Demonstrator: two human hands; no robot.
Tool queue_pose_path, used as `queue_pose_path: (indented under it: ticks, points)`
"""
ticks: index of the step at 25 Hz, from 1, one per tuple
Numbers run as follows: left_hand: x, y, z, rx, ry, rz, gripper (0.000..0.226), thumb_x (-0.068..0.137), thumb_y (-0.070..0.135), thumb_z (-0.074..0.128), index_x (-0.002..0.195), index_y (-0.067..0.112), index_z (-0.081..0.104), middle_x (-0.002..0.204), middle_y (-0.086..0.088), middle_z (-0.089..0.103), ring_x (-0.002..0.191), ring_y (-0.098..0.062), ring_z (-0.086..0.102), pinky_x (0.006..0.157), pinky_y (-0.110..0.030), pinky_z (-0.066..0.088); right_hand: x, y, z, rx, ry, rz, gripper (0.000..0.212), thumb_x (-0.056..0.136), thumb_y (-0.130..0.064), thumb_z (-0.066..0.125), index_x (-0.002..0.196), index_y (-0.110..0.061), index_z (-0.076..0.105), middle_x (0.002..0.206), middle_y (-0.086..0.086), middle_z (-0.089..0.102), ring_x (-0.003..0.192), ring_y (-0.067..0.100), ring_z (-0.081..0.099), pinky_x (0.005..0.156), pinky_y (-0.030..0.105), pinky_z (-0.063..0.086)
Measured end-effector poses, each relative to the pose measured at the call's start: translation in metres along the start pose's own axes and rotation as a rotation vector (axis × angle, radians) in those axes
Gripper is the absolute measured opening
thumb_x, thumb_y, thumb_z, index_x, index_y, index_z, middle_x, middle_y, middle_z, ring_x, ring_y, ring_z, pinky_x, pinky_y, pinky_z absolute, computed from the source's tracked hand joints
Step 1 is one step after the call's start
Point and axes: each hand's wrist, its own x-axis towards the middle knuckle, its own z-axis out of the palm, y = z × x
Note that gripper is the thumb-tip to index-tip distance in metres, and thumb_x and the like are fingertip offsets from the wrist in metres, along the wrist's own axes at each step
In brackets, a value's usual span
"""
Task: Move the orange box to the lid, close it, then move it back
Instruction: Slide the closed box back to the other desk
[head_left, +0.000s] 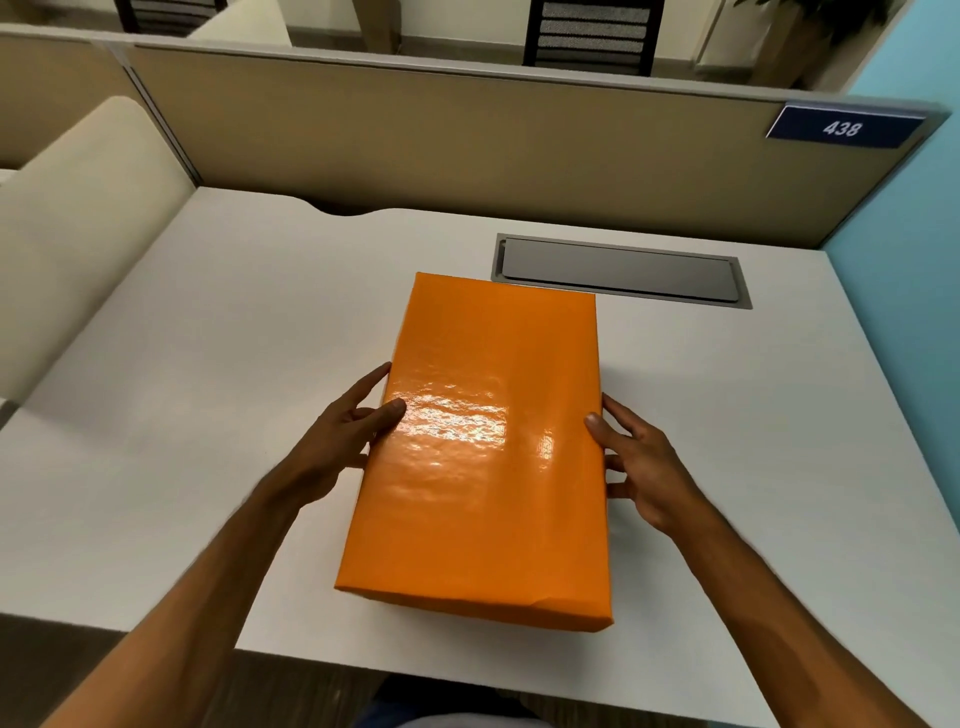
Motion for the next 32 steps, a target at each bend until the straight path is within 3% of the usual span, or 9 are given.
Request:
queue_pose_path:
  ticks: [7, 11, 16, 20, 26, 29, 32]
  points:
    - [-0.003, 0.019, -0.035, -0.008, 0.059, 0.061, 0.072, 0.081, 0.050, 0.061, 0.147, 0.048, 0.032, 0.117, 0.009, 0.063, 0.106, -0.023, 0.064, 0.079, -0.049, 0.057, 0.009, -0.027, 0.025, 0.061, -0.038, -0.041, 0.068, 0.088, -0.037, 0.066, 0.150, -0.037, 0.037, 0.130, 0.000, 0.062, 0.109, 0.028, 0.065, 0.082, 0.052, 0.056]
    - [-0.004, 0.027, -0.071, -0.003, 0.110, 0.086, 0.072, 0.081, 0.050, 0.060, 0.147, 0.047, 0.032, 0.130, 0.000, 0.059, 0.113, -0.029, 0.061, 0.085, -0.056, 0.054, 0.022, -0.049, 0.059, 0.057, -0.056, -0.068, 0.068, 0.089, -0.035, 0.067, 0.150, -0.037, 0.038, 0.136, 0.004, 0.059, 0.111, 0.032, 0.064, 0.075, 0.047, 0.058]
    - [-0.002, 0.020, -0.134, -0.027, 0.165, 0.097, 0.075, 0.078, 0.054, 0.062, 0.146, 0.043, 0.033, 0.132, -0.004, 0.060, 0.110, -0.028, 0.063, 0.080, -0.050, 0.056, 0.043, -0.068, 0.127, 0.044, -0.056, -0.098, 0.067, 0.089, -0.037, 0.067, 0.149, -0.037, 0.039, 0.137, 0.004, 0.058, 0.113, 0.033, 0.062, 0.076, 0.048, 0.056]
    - [0.008, 0.015, -0.202, -0.017, 0.161, 0.086, 0.096, 0.055, 0.077, 0.071, 0.140, 0.047, 0.040, 0.120, 0.004, 0.066, 0.103, -0.022, 0.067, 0.068, -0.039, 0.060, 0.063, -0.081, 0.194, 0.042, -0.037, -0.095, 0.066, 0.090, -0.039, 0.066, 0.150, -0.039, 0.038, 0.137, 0.004, 0.057, 0.113, 0.033, 0.061, 0.080, 0.051, 0.056]
    - [0.048, 0.006, -0.306, -0.028, 0.182, 0.092, 0.058, 0.086, 0.046, 0.064, 0.140, 0.041, 0.043, 0.110, 0.006, 0.070, 0.096, -0.018, 0.071, 0.066, -0.037, 0.059, 0.101, -0.102, 0.296, 0.063, -0.008, -0.088, 0.063, 0.092, -0.037, 0.064, 0.149, -0.040, 0.038, 0.134, 0.002, 0.059, 0.110, 0.031, 0.063, 0.078, 0.048, 0.056]
    - [0.068, 0.009, -0.343, -0.022, 0.219, 0.091, 0.052, 0.088, 0.044, 0.063, 0.137, 0.038, 0.046, 0.103, 0.005, 0.072, 0.091, -0.019, 0.073, 0.060, -0.030, 0.058, 0.122, -0.119, 0.333, 0.078, 0.014, -0.101, 0.061, 0.093, -0.035, 0.063, 0.149, -0.039, 0.039, 0.131, 0.003, 0.061, 0.106, 0.030, 0.064, 0.074, 0.045, 0.057]
    - [0.096, 0.020, -0.383, -0.003, 0.216, 0.085, 0.052, 0.090, 0.043, 0.061, 0.139, 0.035, 0.044, 0.108, 0.002, 0.069, 0.096, -0.020, 0.069, 0.065, -0.035, 0.055, 0.150, -0.140, 0.368, 0.074, 0.039, -0.120, 0.059, 0.094, -0.035, 0.062, 0.149, -0.037, 0.041, 0.128, 0.002, 0.062, 0.102, 0.027, 0.065, 0.071, 0.043, 0.057]
